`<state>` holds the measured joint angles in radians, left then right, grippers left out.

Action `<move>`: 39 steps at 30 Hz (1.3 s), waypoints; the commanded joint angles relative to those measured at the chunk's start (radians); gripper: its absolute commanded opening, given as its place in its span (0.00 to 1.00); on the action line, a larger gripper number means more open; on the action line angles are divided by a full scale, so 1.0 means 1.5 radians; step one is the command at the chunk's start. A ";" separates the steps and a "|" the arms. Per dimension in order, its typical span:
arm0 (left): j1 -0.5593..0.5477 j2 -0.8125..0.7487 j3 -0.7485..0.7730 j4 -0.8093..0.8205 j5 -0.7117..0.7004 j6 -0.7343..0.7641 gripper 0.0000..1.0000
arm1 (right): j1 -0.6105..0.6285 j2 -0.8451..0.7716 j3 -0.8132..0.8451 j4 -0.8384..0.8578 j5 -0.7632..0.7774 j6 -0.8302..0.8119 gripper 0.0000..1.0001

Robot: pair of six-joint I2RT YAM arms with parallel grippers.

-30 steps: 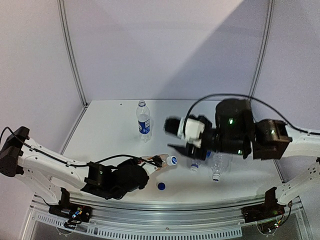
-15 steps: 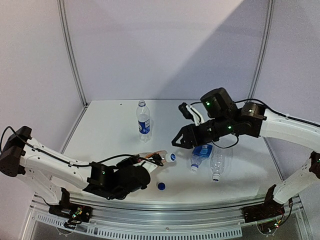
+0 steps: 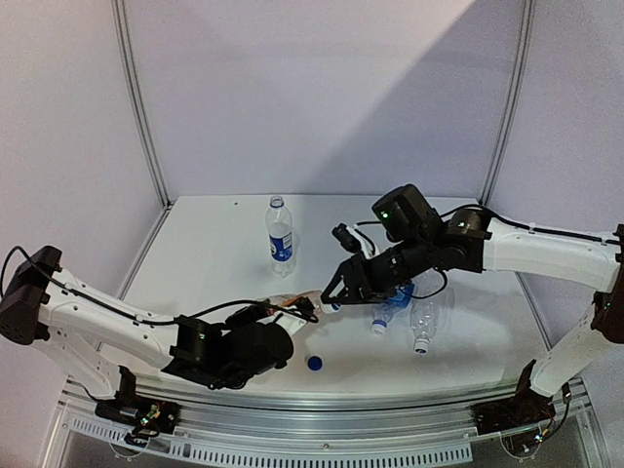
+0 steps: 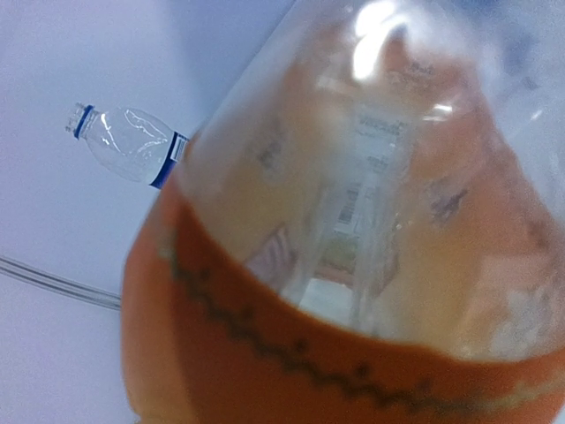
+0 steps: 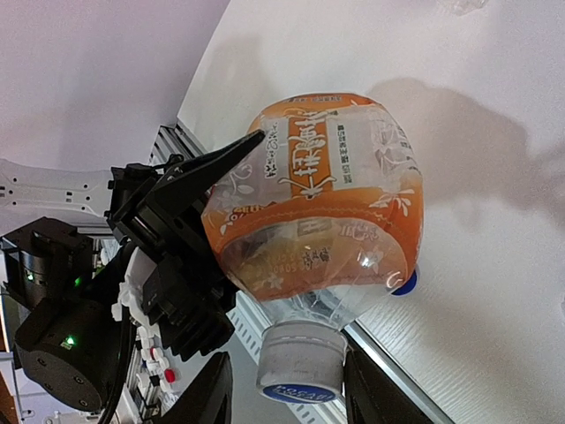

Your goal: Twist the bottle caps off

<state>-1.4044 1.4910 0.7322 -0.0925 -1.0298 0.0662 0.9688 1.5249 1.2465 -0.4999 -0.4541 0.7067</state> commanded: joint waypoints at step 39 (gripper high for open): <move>-0.003 -0.025 0.000 0.027 0.057 -0.007 0.00 | 0.251 -0.162 -0.361 0.457 0.429 -1.419 0.54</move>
<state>-1.4151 1.4849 0.7296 -0.1028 -0.9203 0.0990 1.2675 1.2793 0.8200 -0.0853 0.0704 -0.9928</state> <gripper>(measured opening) 0.444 0.501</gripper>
